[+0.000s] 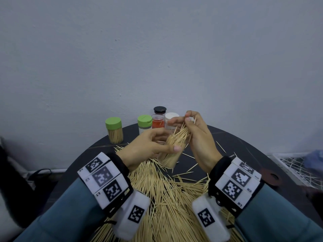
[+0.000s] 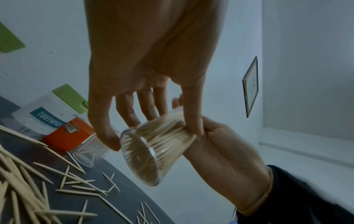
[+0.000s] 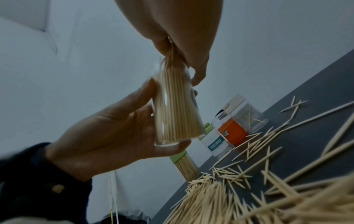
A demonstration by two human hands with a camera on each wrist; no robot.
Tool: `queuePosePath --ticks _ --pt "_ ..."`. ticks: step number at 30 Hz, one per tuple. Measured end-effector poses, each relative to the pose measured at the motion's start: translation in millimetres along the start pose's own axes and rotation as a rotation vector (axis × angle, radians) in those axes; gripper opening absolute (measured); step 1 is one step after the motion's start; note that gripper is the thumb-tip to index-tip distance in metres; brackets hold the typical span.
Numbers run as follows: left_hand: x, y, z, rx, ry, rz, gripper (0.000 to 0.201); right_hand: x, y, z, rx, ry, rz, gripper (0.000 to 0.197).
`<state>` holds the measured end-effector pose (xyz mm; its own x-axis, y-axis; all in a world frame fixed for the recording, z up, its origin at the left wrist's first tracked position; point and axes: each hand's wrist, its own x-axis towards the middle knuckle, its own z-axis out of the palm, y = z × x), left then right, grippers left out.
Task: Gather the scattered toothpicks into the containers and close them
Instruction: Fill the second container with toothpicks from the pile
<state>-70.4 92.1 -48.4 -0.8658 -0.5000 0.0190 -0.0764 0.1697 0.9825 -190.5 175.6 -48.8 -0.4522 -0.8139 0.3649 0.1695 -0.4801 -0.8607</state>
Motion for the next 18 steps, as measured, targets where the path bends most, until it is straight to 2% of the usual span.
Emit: queuePosePath --ticks 5,8,10,18 --pt "-0.6 -0.2 1.9 0.019 -0.058 -0.056 0.039 -3.1 3.6 0.2 -0.04 -0.027 0.0 0.013" --pt "-0.3 1.1 0.2 -0.043 -0.031 -0.077 0.039 -4.2 4.4 1.2 -0.118 -0.046 -0.012 0.011" --pt "0.1 1.8 -1.8 -0.094 -0.013 -0.086 0.039 -4.5 4.0 0.4 -0.201 -0.047 -0.021 0.02" --pt "1.1 1.5 -4.1 -0.12 0.022 -0.1 0.04 1.1 4.3 -5.8 -0.282 -0.087 -0.028 0.023"
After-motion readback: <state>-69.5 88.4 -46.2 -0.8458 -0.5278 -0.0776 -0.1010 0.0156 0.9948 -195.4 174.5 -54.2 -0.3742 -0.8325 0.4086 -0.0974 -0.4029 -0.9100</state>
